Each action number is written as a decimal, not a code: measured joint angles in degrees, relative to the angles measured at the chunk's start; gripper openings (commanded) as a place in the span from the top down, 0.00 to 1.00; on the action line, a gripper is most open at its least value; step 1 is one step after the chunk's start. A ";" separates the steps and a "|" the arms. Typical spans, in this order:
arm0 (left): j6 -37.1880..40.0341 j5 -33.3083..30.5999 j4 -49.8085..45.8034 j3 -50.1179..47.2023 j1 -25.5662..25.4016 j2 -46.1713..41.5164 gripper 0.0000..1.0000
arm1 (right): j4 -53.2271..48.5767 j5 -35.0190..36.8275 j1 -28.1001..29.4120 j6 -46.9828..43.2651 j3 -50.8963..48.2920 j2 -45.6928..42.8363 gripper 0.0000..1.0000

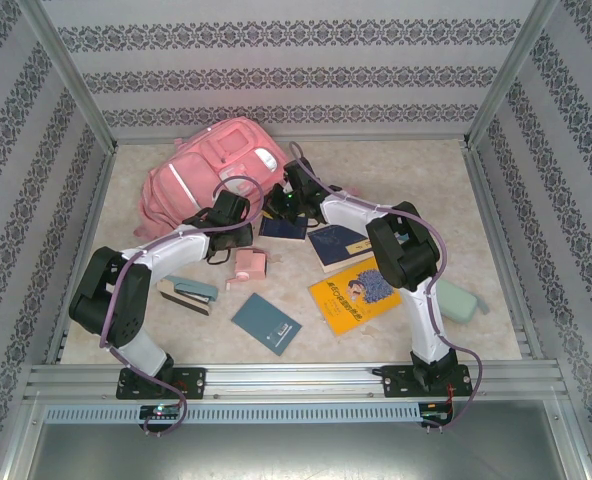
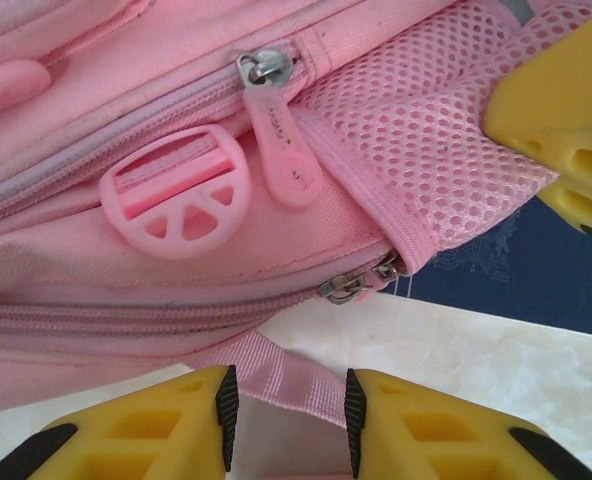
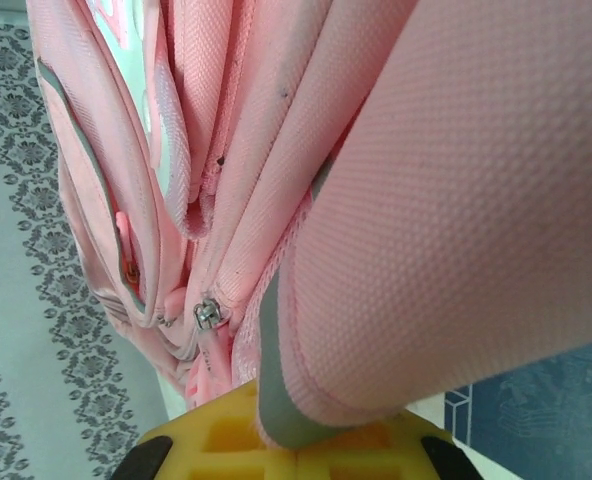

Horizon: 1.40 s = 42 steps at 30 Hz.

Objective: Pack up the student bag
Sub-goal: Unzip the student bag at the top-center of the table.

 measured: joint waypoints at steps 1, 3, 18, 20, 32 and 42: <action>0.17 -0.02 0.02 0.15 0.00 0.00 0.64 | -0.20 -0.09 0.00 0.46 0.35 0.00 1.00; 0.52 -0.04 0.26 0.46 0.00 0.20 0.65 | -0.55 -0.31 -0.22 1.36 1.11 0.00 1.00; 1.68 -2.89 1.33 2.93 0.00 4.61 0.69 | -1.36 -1.01 -0.37 4.42 2.71 0.00 1.00; 1.68 -3.04 1.33 3.52 0.00 5.46 0.69 | -1.36 -1.01 -0.37 4.59 2.73 0.00 1.00; 1.95 -4.39 2.01 5.99 -0.02 9.66 0.67 | -1.62 -0.98 -0.46 5.49 3.06 0.20 1.00; 2.08 -4.31 2.19 6.49 -0.04 10.71 0.58 | -0.46 -4.68 -1.88 4.04 7.26 6.60 1.00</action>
